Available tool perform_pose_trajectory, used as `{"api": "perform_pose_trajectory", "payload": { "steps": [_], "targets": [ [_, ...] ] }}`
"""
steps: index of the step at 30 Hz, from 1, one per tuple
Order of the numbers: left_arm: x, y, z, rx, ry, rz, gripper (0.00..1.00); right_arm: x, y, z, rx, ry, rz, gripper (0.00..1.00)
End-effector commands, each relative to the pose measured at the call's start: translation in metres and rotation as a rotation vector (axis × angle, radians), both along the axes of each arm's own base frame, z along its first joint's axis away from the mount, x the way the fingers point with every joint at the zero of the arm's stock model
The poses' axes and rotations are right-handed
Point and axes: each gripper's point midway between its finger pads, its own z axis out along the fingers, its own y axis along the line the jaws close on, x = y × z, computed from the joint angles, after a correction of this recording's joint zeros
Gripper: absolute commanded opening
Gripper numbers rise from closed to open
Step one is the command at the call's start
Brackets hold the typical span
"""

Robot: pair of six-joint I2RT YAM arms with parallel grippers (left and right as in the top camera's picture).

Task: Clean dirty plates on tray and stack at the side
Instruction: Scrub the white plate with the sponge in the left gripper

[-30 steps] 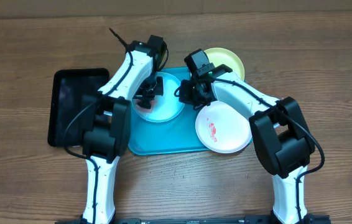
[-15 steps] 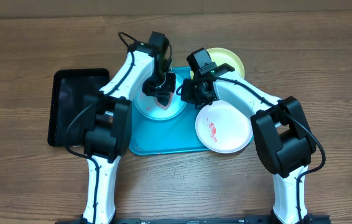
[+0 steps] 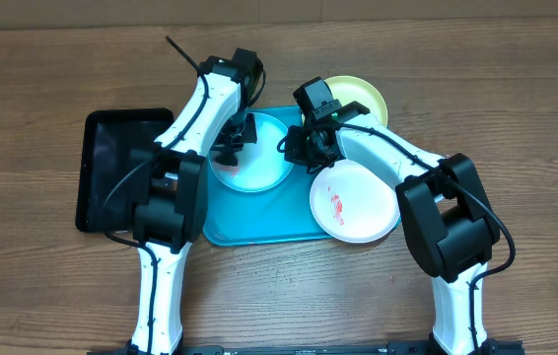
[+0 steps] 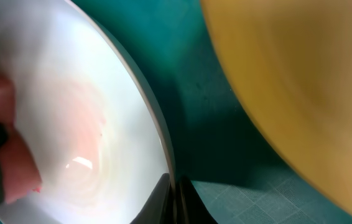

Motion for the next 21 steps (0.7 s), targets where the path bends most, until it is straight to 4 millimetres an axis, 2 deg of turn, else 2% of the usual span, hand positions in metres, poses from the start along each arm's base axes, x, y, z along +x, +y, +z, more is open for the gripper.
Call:
{"api": "perform_pose_trajectory", "payload": {
  "steps": [1, 4, 7, 14, 17, 19, 21],
  "targets": [
    [-0.021, -0.067, 0.000, -0.397, 0.111, -0.298, 0.04, -0.008, -0.009, -0.013, -0.045, 0.026, -0.004, 0.04],
    [-0.034, -0.085, 0.003, -0.506, 0.139, -0.403, 0.04, -0.008, -0.009, -0.013, -0.045, 0.026, -0.004, 0.04],
    [-0.033, -0.091, 0.004, -0.521, 0.125, -0.423, 0.04, -0.008, -0.009, -0.013, -0.044, 0.027, -0.003, 0.04],
    [0.014, -0.104, 0.003, -0.516, -0.065, -0.359, 0.04, -0.009, -0.009, -0.013, -0.042, 0.028, -0.002, 0.04],
    [0.040, -0.086, -0.002, -0.382, -0.155, -0.258, 0.04, -0.009, -0.009, -0.013, -0.042, 0.028, -0.003, 0.04],
    [0.052, -0.059, -0.006, -0.224, -0.201, -0.145, 0.04, -0.009, -0.009, -0.013, -0.042, 0.028, -0.003, 0.04],
    [0.054, -0.026, -0.006, -0.043, -0.225, -0.035, 0.04, -0.009, -0.009, -0.013, -0.044, 0.030, -0.003, 0.04]
  ]
}}
